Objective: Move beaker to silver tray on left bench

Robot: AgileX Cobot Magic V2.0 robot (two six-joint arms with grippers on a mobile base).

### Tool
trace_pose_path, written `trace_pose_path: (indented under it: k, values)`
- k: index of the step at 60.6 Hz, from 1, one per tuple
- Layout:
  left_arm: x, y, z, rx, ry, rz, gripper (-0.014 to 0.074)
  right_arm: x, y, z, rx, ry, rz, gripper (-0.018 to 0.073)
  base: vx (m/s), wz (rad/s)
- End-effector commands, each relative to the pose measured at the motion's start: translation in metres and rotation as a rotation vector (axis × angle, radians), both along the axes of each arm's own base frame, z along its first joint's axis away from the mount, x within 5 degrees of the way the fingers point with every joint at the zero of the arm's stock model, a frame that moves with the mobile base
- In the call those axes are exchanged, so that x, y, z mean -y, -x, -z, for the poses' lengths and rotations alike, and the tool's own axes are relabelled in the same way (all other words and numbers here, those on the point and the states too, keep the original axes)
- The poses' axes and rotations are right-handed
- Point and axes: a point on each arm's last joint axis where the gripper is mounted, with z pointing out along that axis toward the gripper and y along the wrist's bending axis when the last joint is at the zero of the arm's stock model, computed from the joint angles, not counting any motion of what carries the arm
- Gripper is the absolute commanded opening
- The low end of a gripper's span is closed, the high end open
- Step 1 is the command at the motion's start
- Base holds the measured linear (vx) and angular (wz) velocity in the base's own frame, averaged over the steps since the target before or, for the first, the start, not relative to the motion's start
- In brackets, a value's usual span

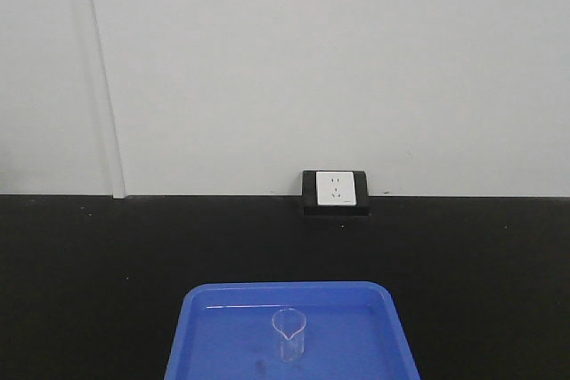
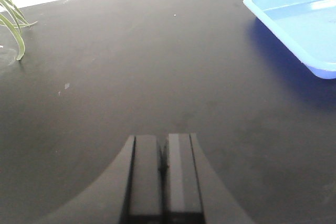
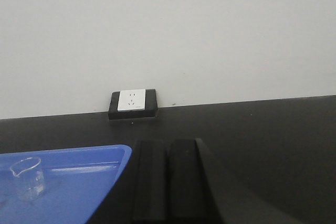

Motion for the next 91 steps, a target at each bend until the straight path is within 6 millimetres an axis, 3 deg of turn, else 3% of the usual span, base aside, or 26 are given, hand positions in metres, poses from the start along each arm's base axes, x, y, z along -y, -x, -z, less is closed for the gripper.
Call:
trace_pose_path:
  k: [1,14,21,29,35,44,53,62,71,91]
  values:
    - [0.001,-0.002,-0.001,0.069,0.009,0.012,0.0001,-0.001,0.002,-0.006,0.089,0.014,-0.004,-0.0011,0.0,0.0]
    - [0.001,-0.002,-0.001,0.069,0.009,0.012,0.0001,-0.001,0.002,-0.007,0.094,0.014,-0.004,-0.0011,0.0,0.0]
    - [0.001,-0.002,-0.001,0.069,0.009,0.012,0.0001,-0.002,0.004,-0.017,0.202,0.013,-0.017,-0.0011,0.0,0.0]
    - [0.001,-0.002,-0.001,0.069,0.009,0.012,0.0001,-0.003,0.011,-0.047,0.357,0.001,-0.03,-0.0011,0.0,0.0]
    - [0.001,-0.002,-0.001,0.069,0.009,0.012,0.0001,-0.002,0.01,-0.077,0.363,0.017,-0.021,-0.0011,0.0,0.0]
    - [0.001,-0.002,-0.001,0.069,0.009,0.012,0.0001,-0.003,-0.021,-0.124,0.285,0.123,0.003,-0.0011,0.0,0.0]
    - [0.001,-0.002,-0.001,0.069,0.009,0.012,0.0001,-0.004,-0.07,-0.149,0.178,0.154,0.0,-0.0011,0.0,0.0]
    - [0.001,-0.002,-0.001,0.069,0.009,0.012,0.0001,-0.005,-0.113,-0.15,0.121,0.153,-0.012,-0.0011,0.0,0.0]
    - [0.001,-0.002,-0.001,0.069,0.009,0.012,0.0001,-0.007,-0.144,-0.133,0.07,0.15,-0.026,-0.0011,0.0,0.0]
    - [0.001,-0.002,-0.001,0.069,0.009,0.012,0.0001,-0.007,-0.16,-0.116,-0.011,0.143,-0.034,0.002,0.0,0.0]
